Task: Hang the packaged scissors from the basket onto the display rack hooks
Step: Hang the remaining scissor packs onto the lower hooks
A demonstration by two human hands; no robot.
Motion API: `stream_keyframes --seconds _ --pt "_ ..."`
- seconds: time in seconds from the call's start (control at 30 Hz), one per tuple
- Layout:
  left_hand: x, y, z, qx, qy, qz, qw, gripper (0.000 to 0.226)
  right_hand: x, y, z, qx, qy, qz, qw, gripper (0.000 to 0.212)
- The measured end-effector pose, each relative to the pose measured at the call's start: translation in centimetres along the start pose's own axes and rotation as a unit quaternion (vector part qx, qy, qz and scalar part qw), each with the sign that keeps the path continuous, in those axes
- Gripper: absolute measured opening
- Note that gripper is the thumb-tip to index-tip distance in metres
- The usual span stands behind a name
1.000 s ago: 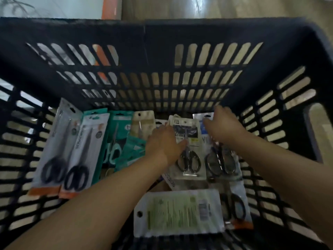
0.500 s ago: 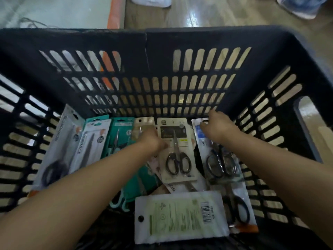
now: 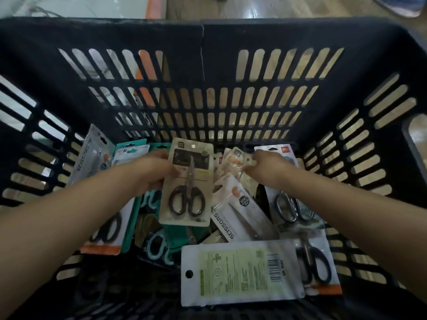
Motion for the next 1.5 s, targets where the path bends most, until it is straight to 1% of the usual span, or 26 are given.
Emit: stream_keyframes --seconds 0.07,0.13,0.2,0.3,0.4,0.47,0.57,0.63,0.73,0.77,0.83,0.87,1.0,1.1,1.2,1.27,1.33,1.43,1.5 --pt "0.2 -0.8 0.9 -0.018 -0.013 -0.017 1.0 0.026 -0.1 0.6 0.5 0.012 -0.014 0.013 1.0 0.035" --pt "0.3 -1.1 1.4 -0.037 -0.023 -0.033 0.999 0.02 -0.1 1.5 0.6 0.015 -0.029 0.037 0.999 0.027" --pt "0.6 -1.0 1.6 -0.045 -0.024 -0.036 0.998 0.018 -0.5 2.5 0.5 0.019 -0.024 0.068 0.997 0.023" --pt "0.8 -1.0 1.9 -0.046 -0.027 -0.045 0.998 0.023 -0.3 3.9 0.3 0.019 -0.044 0.099 0.994 0.031" --pt "1.1 -1.2 2.1 -0.044 -0.032 -0.054 0.997 0.031 -0.3 4.2 -0.1 0.058 -0.042 0.127 0.989 0.049" --pt "1.0 -1.3 2.0 -0.036 -0.031 -0.056 0.997 0.033 -0.5 4.0 -0.4 0.042 -0.038 0.154 0.986 0.054" --pt "0.8 -1.1 1.6 -0.05 -0.026 -0.041 0.998 0.026 -0.6 3.6 -0.9 0.041 -0.031 0.185 0.981 0.041" --pt "0.4 -1.0 1.2 -0.059 -0.015 -0.029 0.998 0.019 -0.8 3.4 -1.1 0.088 -0.018 0.193 0.977 0.027" --pt "-0.3 -1.1 0.1 -0.052 0.019 -0.02 0.998 0.013 -1.2 2.7 -0.6 0.151 -0.017 0.173 0.973 0.01" --pt "-0.7 -1.2 -0.4 -0.052 0.033 -0.019 0.998 0.014 -1.4 2.3 -0.4 0.163 -0.024 0.159 0.974 0.01" --pt "-1.5 -1.6 -1.4 -0.059 0.061 -0.026 0.996 0.015 -1.7 1.0 0.2 0.197 -0.036 0.125 0.972 0.021" --pt "-2.0 -1.9 -1.9 -0.064 0.073 -0.03 0.995 0.015 -1.9 0.3 0.5 0.216 -0.041 0.112 0.969 0.023" --pt "-4.2 -3.4 -3.1 -0.057 0.099 -0.049 0.992 0.016 -2.8 -2.4 1.2 0.26 -0.051 0.055 0.963 0.024" --pt "-5.8 -4.2 -2.7 -0.062 0.104 -0.049 0.991 0.018 -3.3 -3.8 1.3 0.362 -0.045 0.031 0.93 0.025" --pt "-6.8 -4.6 -1.5 -0.094 0.09 -0.06 0.99 0.014 -3.5 -4.1 1.6 0.447 -0.026 0.018 0.894 0.023" --pt "-6.9 -4.5 -0.6 -0.113 0.08 -0.066 0.988 0.017 -3.5 -3.7 1.9 0.465 -0.019 0.02 0.885 0.022" --pt "-6.6 -4.4 0.1 -0.116 0.071 -0.072 0.988 0.019 -3.3 -3.0 1.9 0.461 -0.011 0.021 0.887 0.022" --pt "-6.0 -3.9 0.7 -0.094 0.057 -0.069 0.991 0.021 -3.0 -1.9 1.6 0.438 0.007 0.029 0.899 0.02" --pt "-5.6 -3.7 1.1 -0.077 0.046 -0.073 0.993 0.021 -2.8 -1.5 1.3 0.441 0.018 0.034 0.897 0.017"
Point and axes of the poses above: each hand's wrist, its own x-axis towards the middle knuckle, its own y-axis out of the palm, z = x × y, the point moved 5 cm from there along x, towards the middle knuckle, and after that the axes turned 1 degree about -y, right-handed, at the moved point
